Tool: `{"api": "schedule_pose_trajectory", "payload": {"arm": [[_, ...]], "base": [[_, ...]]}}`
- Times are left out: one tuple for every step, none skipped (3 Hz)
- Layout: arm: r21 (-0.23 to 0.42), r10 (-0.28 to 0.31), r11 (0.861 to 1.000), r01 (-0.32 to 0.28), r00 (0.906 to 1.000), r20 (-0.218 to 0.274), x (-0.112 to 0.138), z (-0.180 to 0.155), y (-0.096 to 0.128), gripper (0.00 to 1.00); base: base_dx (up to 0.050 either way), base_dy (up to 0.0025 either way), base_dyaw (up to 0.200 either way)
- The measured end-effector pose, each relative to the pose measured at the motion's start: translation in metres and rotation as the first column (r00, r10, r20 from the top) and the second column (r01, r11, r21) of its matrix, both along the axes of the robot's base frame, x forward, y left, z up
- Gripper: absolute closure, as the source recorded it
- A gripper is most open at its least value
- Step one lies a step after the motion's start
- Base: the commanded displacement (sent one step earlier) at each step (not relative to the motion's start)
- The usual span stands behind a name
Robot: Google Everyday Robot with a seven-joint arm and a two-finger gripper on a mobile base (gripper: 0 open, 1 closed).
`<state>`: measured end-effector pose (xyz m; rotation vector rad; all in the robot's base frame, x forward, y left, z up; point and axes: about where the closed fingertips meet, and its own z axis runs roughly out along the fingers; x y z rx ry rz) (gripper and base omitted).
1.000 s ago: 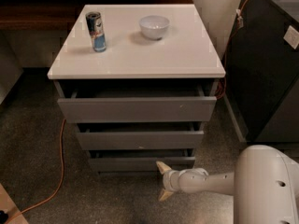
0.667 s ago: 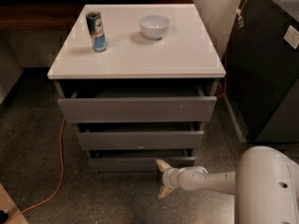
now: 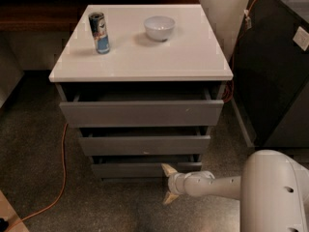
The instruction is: Place redbull can into bottom drawer
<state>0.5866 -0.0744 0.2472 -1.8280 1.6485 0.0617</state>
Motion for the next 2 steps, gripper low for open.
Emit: {"api": "schedule_pose_trajectory", "payload": {"arm": [[0.0, -0.011, 1.0, 0.011, 0.9998, 0.016, 0.023, -0.005, 0.0, 0.0], [0.005, -0.022, 1.0, 0.022, 0.9995, 0.023, 0.046, -0.014, 0.002, 0.0]], "base": [[0.0, 0.0, 0.0], [0.0, 0.0, 0.0]]}}
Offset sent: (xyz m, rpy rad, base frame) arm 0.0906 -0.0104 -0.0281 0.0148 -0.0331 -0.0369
